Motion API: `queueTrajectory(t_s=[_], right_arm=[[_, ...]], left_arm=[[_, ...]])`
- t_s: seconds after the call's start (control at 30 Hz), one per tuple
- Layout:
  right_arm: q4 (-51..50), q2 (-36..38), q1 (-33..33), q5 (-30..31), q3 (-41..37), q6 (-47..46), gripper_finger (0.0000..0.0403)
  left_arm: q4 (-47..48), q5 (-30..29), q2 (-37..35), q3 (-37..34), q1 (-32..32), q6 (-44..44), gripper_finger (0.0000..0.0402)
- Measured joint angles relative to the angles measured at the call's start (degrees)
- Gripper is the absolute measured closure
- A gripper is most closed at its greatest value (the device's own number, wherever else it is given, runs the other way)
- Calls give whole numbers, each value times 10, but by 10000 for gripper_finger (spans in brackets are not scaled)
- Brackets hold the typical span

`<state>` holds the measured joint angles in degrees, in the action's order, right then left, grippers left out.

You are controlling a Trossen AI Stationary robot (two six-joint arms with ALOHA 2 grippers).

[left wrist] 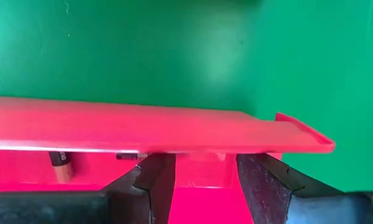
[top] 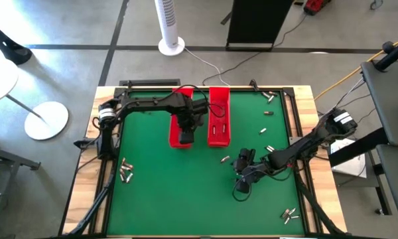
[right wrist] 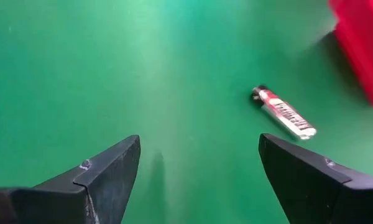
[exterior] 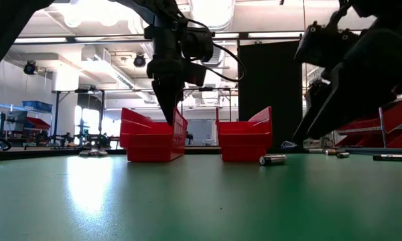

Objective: Sort batteries
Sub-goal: Put the silver battery into the right red bin

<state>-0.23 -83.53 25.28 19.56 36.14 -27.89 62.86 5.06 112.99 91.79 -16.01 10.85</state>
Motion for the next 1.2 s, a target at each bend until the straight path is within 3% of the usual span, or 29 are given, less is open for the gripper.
queueTrajectory(t_s=[0.37, 0.6, 0.83, 1.0, 1.2], right_arm=[[6, 17, -23, 28, 0, 125, 101], [136, 16, -40, 11, -41, 159, 95], [259, 16, -54, 9, -112, 166, 101], [304, 12, -71, -16, -138, 184, 103], [373, -14, -95, -23, -172, 199, 96]], left_arm=[[22, 0, -44, 1, -3, -13, 252], [0, 2, -116, -4, 11, -66, 252], [-247, 81, -211, -109, 77, -72, 252], [-438, 44, -277, -221, 120, -112, 252], [-744, 0, -320, -383, 168, -144, 252]])
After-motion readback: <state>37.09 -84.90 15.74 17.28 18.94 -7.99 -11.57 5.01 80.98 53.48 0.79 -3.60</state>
